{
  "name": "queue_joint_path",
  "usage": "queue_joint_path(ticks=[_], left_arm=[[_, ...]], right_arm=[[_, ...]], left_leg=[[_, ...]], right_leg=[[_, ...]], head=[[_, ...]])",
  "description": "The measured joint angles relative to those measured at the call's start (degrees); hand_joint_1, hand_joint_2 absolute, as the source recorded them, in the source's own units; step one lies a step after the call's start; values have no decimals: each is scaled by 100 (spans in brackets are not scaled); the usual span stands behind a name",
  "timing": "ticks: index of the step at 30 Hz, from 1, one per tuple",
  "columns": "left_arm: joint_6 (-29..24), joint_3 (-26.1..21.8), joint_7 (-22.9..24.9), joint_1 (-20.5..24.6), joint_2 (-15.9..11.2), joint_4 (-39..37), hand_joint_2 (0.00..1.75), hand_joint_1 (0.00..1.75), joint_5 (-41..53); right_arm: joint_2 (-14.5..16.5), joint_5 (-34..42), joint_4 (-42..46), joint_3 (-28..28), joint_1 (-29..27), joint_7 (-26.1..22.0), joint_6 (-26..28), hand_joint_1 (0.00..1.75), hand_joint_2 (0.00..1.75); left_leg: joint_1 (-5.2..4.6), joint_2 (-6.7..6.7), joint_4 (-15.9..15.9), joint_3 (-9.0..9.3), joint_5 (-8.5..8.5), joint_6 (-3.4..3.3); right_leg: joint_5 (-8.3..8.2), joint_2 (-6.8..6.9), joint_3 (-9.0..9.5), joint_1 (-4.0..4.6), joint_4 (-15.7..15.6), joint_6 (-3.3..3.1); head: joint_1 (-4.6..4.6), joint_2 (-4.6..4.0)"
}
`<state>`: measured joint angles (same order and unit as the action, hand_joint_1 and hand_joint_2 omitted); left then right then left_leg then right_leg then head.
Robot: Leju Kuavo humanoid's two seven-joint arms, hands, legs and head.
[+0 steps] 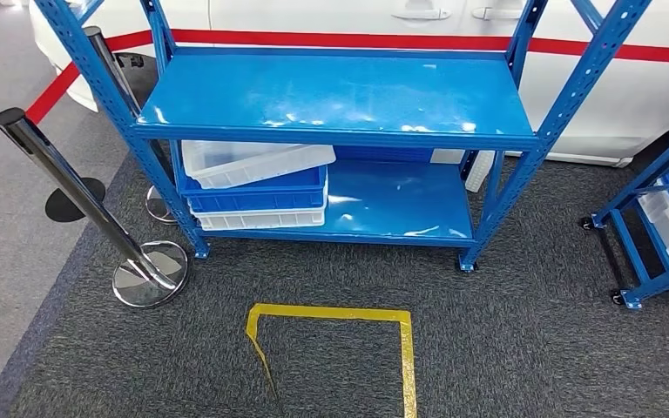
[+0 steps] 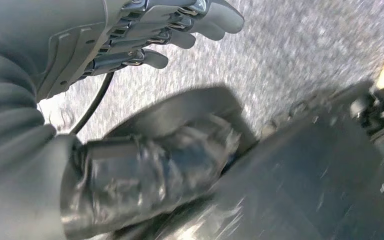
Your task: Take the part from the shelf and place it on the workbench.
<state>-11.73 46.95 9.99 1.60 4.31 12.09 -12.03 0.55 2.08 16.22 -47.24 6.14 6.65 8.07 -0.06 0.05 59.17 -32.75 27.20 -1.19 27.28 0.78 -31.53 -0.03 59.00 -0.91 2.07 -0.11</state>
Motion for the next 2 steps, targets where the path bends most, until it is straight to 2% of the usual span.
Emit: queue_joint_path(ticks=[2], left_arm=[[61,-167,-60,-74,-15,0,0,0,63]], right_arm=[[2,-6,53,168,-26,-35,-43,0,175]], left_leg=[[-22,-5,-59,14,9,-16]], right_leg=[[-4,7,-4,-6,-11,45]], head=[[-1,0]])
